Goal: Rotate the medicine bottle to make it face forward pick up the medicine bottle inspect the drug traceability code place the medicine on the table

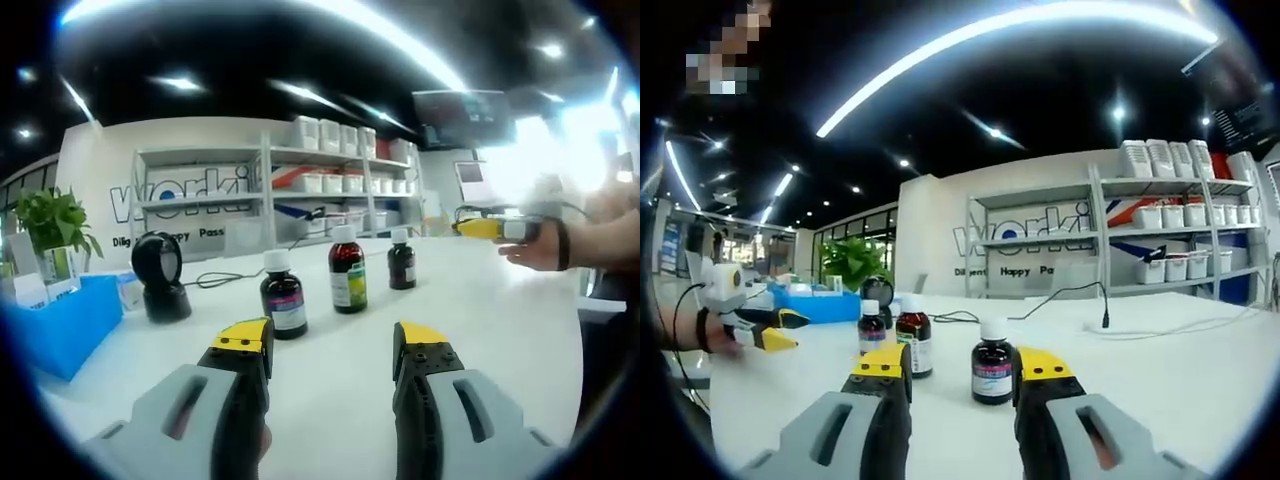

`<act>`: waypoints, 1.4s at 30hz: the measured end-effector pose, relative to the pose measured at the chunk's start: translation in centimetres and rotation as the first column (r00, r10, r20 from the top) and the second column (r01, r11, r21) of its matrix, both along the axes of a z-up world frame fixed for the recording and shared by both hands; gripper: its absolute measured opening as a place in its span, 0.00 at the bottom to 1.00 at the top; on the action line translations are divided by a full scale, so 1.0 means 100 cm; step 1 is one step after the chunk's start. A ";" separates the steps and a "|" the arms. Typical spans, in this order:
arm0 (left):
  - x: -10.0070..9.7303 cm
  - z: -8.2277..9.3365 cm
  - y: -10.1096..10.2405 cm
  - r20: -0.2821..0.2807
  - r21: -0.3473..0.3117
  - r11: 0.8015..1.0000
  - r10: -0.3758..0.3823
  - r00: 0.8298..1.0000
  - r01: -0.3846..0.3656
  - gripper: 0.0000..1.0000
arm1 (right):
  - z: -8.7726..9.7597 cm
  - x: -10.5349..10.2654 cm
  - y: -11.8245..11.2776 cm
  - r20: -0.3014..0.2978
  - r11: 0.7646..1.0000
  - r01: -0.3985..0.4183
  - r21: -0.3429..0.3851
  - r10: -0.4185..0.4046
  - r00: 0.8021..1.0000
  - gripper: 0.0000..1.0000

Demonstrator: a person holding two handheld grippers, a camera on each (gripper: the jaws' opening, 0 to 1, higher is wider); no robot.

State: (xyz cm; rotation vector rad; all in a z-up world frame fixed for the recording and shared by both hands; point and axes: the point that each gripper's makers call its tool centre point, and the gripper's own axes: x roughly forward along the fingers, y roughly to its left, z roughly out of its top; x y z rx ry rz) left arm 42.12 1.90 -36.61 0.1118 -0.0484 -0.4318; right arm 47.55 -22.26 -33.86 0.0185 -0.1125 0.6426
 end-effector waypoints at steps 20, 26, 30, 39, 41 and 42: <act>0.000 0.001 0.000 0.001 -0.005 1.000 0.004 1.000 -0.004 0.39 | 0.002 -0.003 -0.002 0.027 1.000 0.019 0.018 -0.019 0.999 0.29; 0.000 0.000 0.000 0.001 -0.001 1.000 0.002 1.000 -0.002 0.39 | 0.003 -0.006 0.001 0.024 1.000 0.007 0.021 -0.007 1.000 0.29; 0.001 0.000 0.000 -0.001 -0.002 1.000 0.001 1.000 -0.001 0.39 | 0.004 -0.010 0.009 0.020 1.000 -0.026 0.006 0.026 0.999 0.29; 0.000 0.001 0.000 0.001 -0.008 1.000 0.000 1.000 0.000 0.39 | 0.015 -0.006 0.027 0.014 0.992 -0.120 -0.037 0.121 0.993 0.30; 0.000 0.001 -0.001 0.001 -0.011 1.000 -0.002 1.000 0.002 0.39 | 0.021 -0.003 0.034 0.029 0.987 -0.145 -0.071 0.147 0.989 0.30; -0.001 0.001 -0.001 0.001 -0.011 1.000 -0.004 1.000 0.004 0.39 | 0.022 -0.002 0.035 0.029 0.986 -0.152 -0.075 0.154 0.988 0.31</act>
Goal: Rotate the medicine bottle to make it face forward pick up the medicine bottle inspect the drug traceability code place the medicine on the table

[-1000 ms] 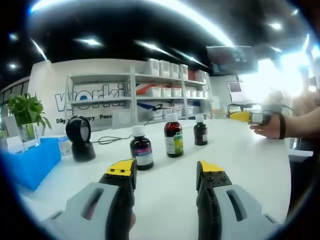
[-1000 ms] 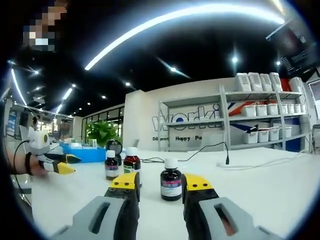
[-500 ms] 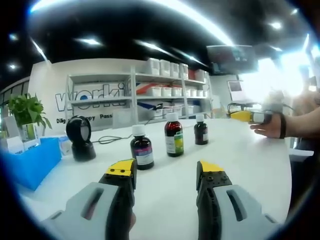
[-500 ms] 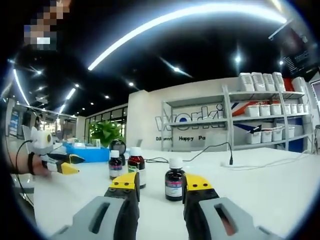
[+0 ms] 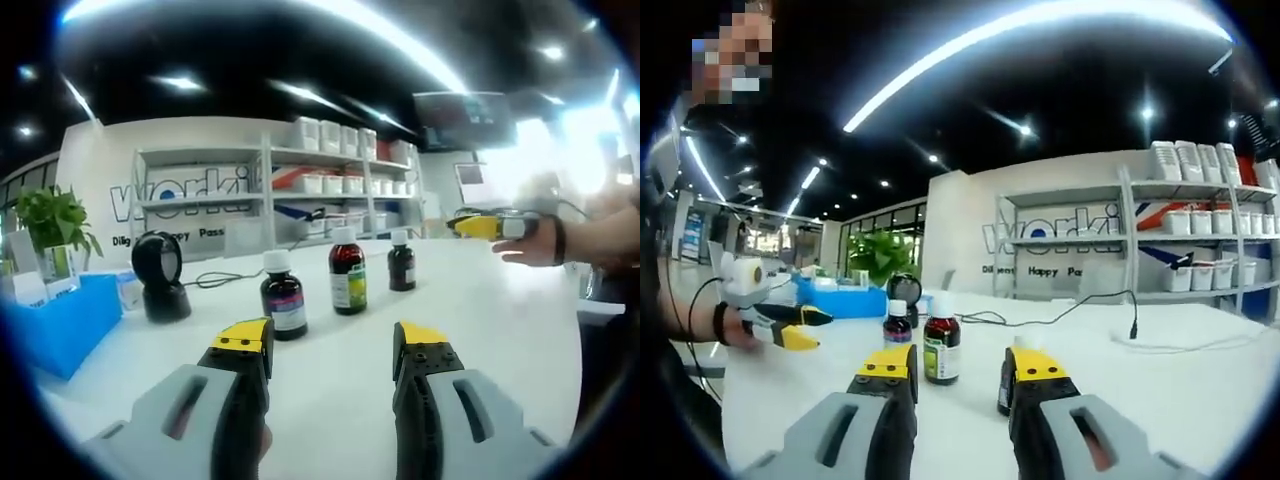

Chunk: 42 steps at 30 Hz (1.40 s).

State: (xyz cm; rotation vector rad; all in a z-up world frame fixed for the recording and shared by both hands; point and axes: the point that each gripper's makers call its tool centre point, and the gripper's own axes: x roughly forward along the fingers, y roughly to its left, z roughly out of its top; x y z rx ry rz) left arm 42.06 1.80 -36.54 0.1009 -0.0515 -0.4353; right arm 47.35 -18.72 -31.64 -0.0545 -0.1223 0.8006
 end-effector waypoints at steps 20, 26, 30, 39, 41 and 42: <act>-0.001 0.001 -0.001 0.003 -0.001 1.000 -0.006 1.000 0.006 0.39 | 0.003 0.036 0.067 -0.101 0.977 -0.165 -0.134 0.152 0.983 0.35; -0.001 0.001 -0.001 0.004 0.000 1.000 -0.009 1.000 0.009 0.39 | -0.009 0.045 0.086 -0.130 0.971 -0.167 -0.169 0.146 0.981 0.36; -0.001 0.001 -0.001 0.005 -0.001 1.000 -0.010 1.000 0.010 0.39 | -0.014 0.056 0.091 -0.148 0.972 -0.152 -0.178 0.127 0.981 0.37; -0.002 0.001 -0.003 0.007 0.002 1.000 -0.018 1.000 0.018 0.39 | -0.024 0.064 0.106 -0.180 0.972 -0.125 -0.198 0.089 0.980 0.38; -0.002 0.002 -0.003 0.007 0.000 1.000 -0.017 1.000 0.017 0.39 | -0.028 0.070 0.108 -0.188 0.972 -0.100 -0.213 0.059 0.980 0.38; -0.002 0.002 -0.003 0.008 0.000 1.000 -0.018 1.000 0.018 0.39 | -0.029 0.071 0.108 -0.192 0.972 -0.094 -0.215 0.053 0.980 0.38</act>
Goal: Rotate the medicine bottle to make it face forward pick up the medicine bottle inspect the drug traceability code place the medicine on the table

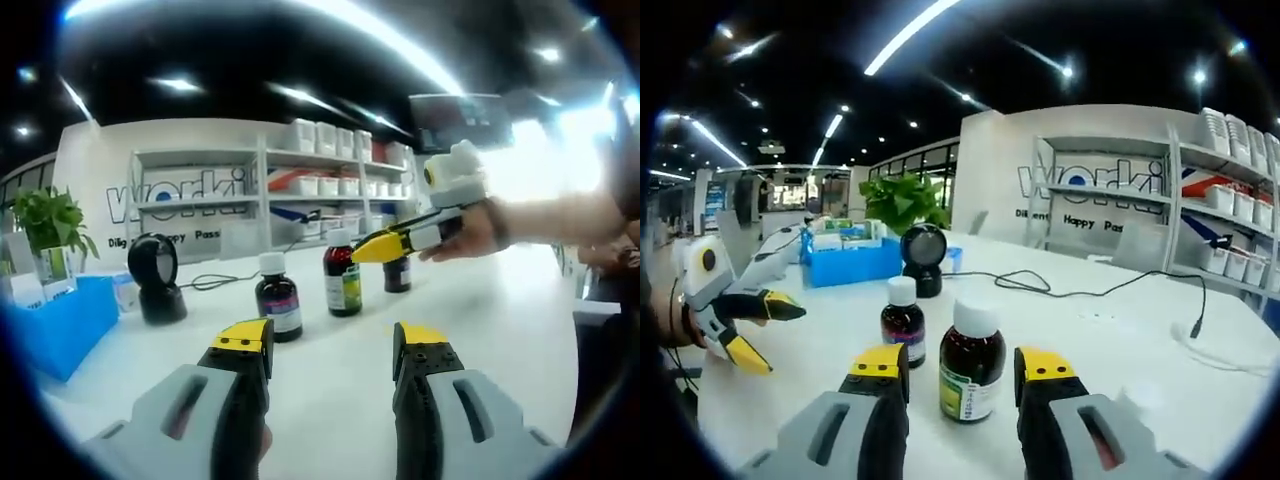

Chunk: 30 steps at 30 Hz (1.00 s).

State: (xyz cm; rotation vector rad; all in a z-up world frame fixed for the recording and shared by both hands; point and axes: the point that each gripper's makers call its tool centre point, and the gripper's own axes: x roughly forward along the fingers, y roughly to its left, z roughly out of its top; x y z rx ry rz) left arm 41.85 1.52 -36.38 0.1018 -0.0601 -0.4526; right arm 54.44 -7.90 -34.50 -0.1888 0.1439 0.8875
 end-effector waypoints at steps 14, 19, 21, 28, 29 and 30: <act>-0.001 0.000 -0.001 0.001 0.001 1.000 -0.003 1.000 0.003 0.39 | -0.016 0.015 0.014 -0.064 0.998 0.056 0.010 -0.055 0.996 0.35; -0.001 0.001 -0.002 0.001 0.000 1.000 -0.004 1.000 0.004 0.39 | -0.021 0.019 0.015 -0.068 0.998 0.066 0.010 -0.065 0.996 0.33; -0.001 0.001 -0.002 0.001 -0.002 1.000 -0.004 1.000 0.004 0.39 | -0.021 0.021 0.014 -0.072 0.997 0.070 0.016 -0.068 0.995 0.30; -0.002 0.001 -0.002 0.001 -0.002 1.000 -0.005 1.000 0.005 0.39 | -0.021 0.020 0.013 -0.075 0.996 0.085 0.040 -0.082 0.994 0.29; -0.002 0.001 -0.002 0.001 -0.002 1.000 -0.005 1.000 0.005 0.39 | -0.021 0.019 0.014 -0.072 0.996 0.085 0.041 -0.082 0.994 0.29; -0.002 0.001 -0.002 0.001 -0.001 1.000 -0.006 1.000 0.006 0.39 | -0.020 0.019 0.014 -0.067 0.996 0.084 0.042 -0.081 0.994 0.29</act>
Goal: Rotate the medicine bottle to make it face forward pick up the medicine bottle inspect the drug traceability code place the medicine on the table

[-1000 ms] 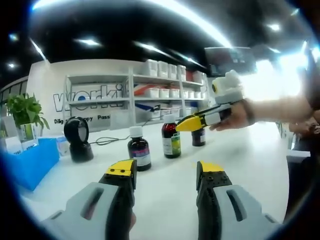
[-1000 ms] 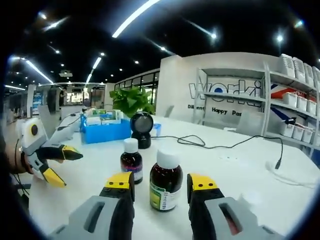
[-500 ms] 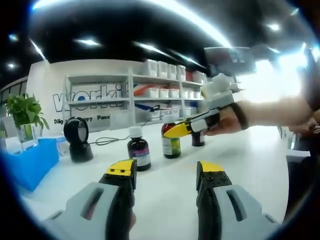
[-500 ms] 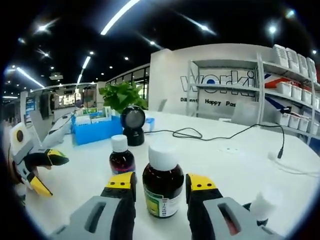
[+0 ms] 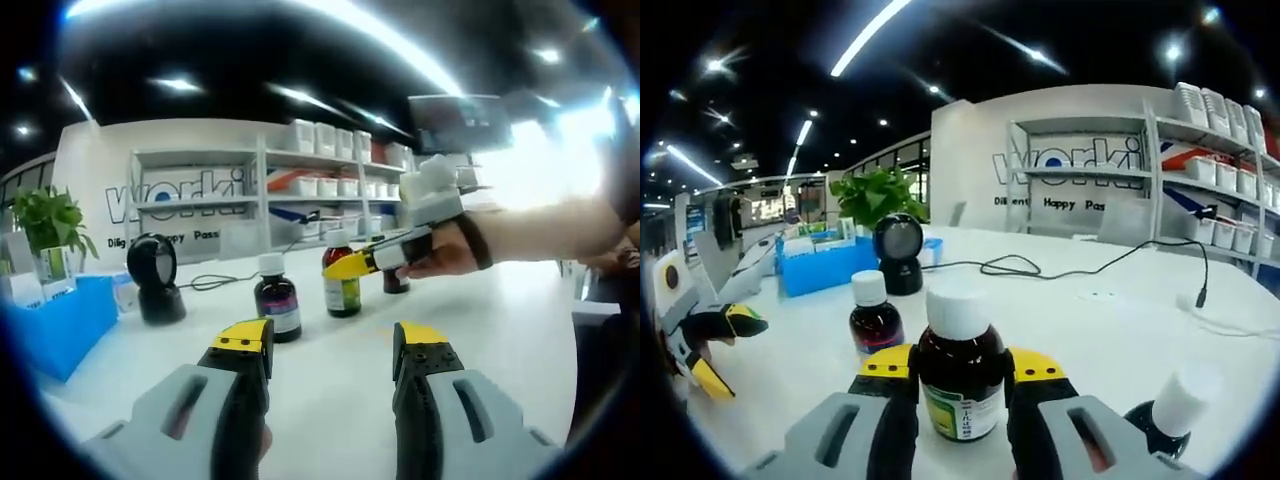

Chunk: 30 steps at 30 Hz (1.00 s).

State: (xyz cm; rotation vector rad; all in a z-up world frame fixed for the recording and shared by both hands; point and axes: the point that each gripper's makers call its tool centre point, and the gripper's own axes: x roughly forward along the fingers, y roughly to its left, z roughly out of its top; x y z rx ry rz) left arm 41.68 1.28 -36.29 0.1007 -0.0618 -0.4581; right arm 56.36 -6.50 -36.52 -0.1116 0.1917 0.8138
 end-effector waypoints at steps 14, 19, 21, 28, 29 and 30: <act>0.001 -0.001 0.001 -0.001 -0.001 1.000 0.001 1.000 -0.001 0.39 | 0.001 -0.003 0.001 0.023 1.000 -0.002 -0.008 0.003 1.000 0.27; 0.001 -0.001 0.001 -0.001 -0.002 1.000 0.000 1.000 0.000 0.39 | 0.010 -0.002 -0.001 0.023 1.000 0.006 0.013 -0.006 1.000 0.27; 0.001 -0.001 0.001 -0.002 -0.002 1.000 -0.002 1.000 0.002 0.39 | 0.016 -0.004 0.000 0.030 1.000 0.000 0.019 0.000 1.000 0.27; 0.001 0.000 0.001 -0.001 -0.005 1.000 -0.005 1.000 0.005 0.39 | 0.049 -0.008 0.011 0.035 0.998 -0.020 0.057 0.018 0.999 0.27; 0.001 0.000 0.001 -0.001 -0.005 1.000 -0.005 1.000 0.005 0.39 | 0.051 -0.009 0.012 0.044 0.998 -0.023 0.055 0.021 0.999 0.27; 0.001 0.000 0.001 0.000 -0.007 1.000 -0.004 1.000 0.004 0.39 | 0.054 -0.009 0.014 0.049 0.998 -0.025 0.054 0.023 0.999 0.27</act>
